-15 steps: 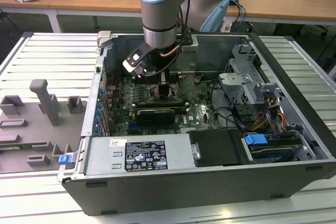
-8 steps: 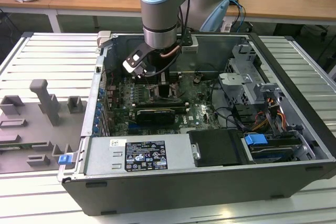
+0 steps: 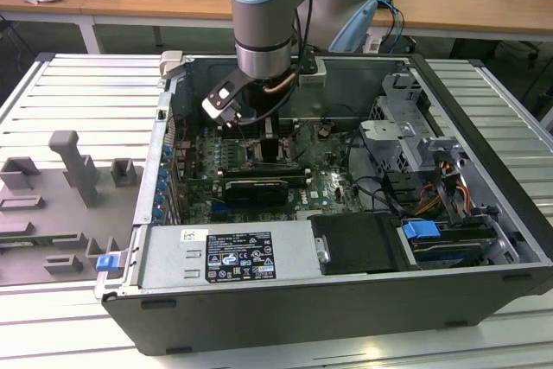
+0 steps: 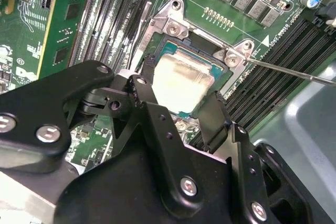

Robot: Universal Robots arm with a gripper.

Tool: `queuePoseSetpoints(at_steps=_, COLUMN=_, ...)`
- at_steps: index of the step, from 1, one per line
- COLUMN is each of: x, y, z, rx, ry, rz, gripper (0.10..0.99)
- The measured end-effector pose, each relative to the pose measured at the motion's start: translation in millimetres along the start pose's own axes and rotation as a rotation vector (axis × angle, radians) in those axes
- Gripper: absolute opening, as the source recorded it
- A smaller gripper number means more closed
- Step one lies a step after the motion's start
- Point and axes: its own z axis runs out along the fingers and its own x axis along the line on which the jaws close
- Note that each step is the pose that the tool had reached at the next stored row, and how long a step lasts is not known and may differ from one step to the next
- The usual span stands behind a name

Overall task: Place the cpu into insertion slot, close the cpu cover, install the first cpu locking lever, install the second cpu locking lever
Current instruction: 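Place the cpu into insertion slot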

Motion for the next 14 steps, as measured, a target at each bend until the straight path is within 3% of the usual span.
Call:
queuePoseSetpoints(at_steps=11, x=0.3, y=1.0, z=-10.6, rx=0.002, ry=-0.0006, rz=0.000, gripper=0.600)
queuePoseSetpoints(at_steps=12, x=0.3, y=1.1, z=-11.8, rx=0.003, ry=-0.0008, rz=0.000, gripper=0.588)
queuePoseSetpoints(at_steps=13, x=0.3, y=1.2, z=-12.5, rx=0.003, ry=-0.0011, rz=0.000, gripper=0.455)
queuePoseSetpoints(at_steps=14, x=0.4, y=1.2, z=-13.0, rx=0.003, ry=-0.0015, rz=0.000, gripper=0.455)
